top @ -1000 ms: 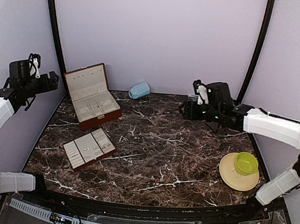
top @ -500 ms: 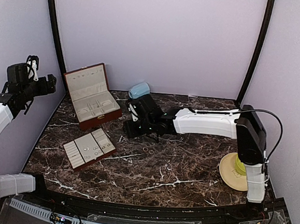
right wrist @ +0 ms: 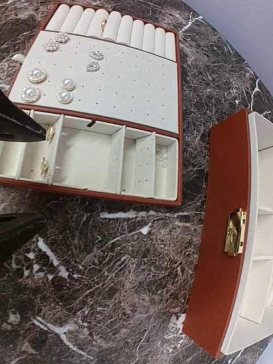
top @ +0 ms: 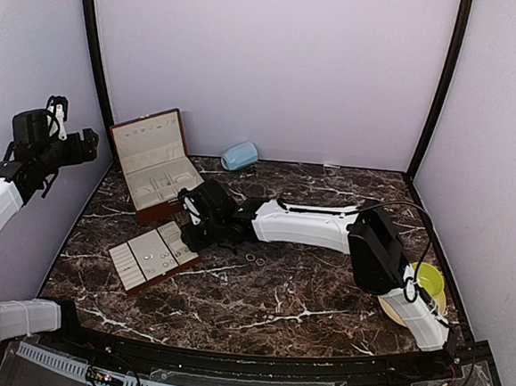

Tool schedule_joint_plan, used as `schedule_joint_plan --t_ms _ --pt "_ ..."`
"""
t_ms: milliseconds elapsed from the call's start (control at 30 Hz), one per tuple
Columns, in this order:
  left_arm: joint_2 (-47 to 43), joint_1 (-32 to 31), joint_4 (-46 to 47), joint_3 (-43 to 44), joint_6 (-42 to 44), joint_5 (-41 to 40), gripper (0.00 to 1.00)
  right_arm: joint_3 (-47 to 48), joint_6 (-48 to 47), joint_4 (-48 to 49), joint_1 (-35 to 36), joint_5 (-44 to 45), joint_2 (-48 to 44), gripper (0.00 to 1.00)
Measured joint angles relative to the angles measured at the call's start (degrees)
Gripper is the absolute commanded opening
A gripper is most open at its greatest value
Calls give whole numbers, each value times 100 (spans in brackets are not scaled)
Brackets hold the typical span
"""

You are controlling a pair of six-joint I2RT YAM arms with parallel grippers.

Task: Organize the mixed jewelry
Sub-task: Move to the center of the board in the compartment layer.

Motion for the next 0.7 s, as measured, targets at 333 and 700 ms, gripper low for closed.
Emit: schedule_joint_plan --t_ms 333,700 --pt "-24 0 4 -20 0 20 99 839 7 -17 2 -131 719 37" --pt "-129 0 11 -42 0 35 99 1064 15 -17 2 76 887 33"
